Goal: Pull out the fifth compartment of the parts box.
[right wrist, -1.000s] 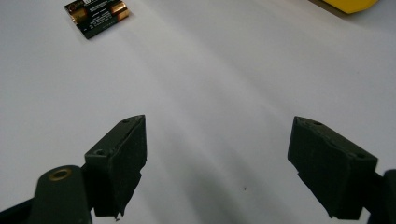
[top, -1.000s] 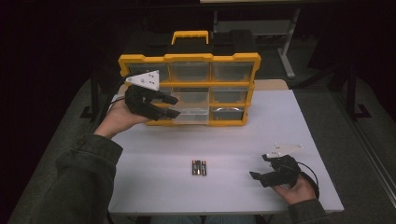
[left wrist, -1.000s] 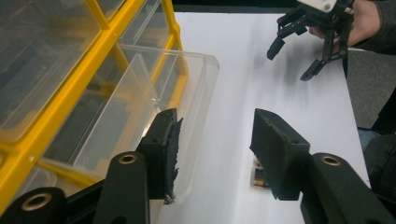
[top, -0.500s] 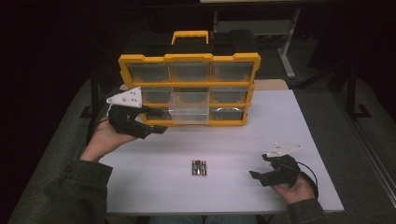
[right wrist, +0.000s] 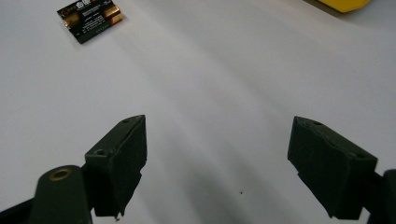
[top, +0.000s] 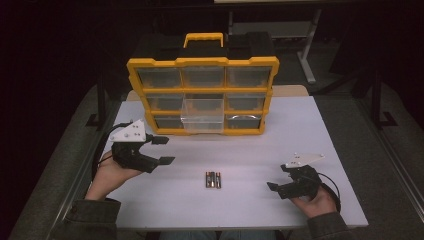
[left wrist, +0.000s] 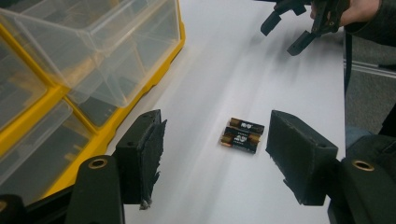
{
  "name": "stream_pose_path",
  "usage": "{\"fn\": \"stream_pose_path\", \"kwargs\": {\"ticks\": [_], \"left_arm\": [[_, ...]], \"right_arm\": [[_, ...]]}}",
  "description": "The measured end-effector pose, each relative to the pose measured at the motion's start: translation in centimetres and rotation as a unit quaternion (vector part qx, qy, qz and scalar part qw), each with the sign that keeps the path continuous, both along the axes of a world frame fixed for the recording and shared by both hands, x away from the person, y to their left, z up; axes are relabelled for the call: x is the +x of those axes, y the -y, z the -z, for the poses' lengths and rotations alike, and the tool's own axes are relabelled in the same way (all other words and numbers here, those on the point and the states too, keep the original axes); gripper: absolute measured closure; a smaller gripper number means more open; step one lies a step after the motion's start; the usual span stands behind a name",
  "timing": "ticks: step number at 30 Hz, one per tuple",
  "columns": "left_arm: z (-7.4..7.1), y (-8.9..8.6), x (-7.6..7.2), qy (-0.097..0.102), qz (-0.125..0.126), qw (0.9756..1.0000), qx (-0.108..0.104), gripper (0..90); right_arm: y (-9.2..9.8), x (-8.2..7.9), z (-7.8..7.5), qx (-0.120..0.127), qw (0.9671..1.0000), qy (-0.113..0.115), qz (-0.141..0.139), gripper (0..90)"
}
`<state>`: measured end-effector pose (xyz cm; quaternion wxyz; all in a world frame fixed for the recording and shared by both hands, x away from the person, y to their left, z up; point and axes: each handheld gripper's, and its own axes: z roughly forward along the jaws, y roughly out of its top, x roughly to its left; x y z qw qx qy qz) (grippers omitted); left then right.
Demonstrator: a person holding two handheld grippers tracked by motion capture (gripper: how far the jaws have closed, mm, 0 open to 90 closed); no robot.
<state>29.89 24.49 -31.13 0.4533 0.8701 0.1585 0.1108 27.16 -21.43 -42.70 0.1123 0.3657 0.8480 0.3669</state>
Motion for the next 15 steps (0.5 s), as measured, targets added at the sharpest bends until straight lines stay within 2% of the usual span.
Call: {"fn": "stream_pose_path", "kwargs": {"ticks": [2,7,10,11,15], "left_arm": [[0.5,-0.2,-0.1,-0.005,-0.005,1.0000,-0.004,35.1],[1.4,-0.6,-0.4,-0.005,-0.016,0.9998,0.005,34.2],[1.7,-1.1,-0.5,-0.003,-0.023,0.9997,0.001,33.6],[2.0,-1.2,-0.8,-0.013,-0.032,0.9994,-0.007,33.3],[3.1,-1.9,-1.0,-0.013,-0.043,0.9990,0.002,31.5]], "right_arm": [[0.0,0.0,0.2,-0.002,1.0000,-0.007,0.000,18.9],[-0.1,-0.1,0.0,-0.004,1.0000,0.000,-0.004,19.3],[0.0,-0.1,0.0,-0.004,1.0000,-0.002,-0.002,19.3],[0.0,-0.1,0.1,-0.005,1.0000,-0.004,-0.002,19.3],[-0.5,0.0,0.0,-0.007,0.9999,-0.001,-0.008,19.3]]}}
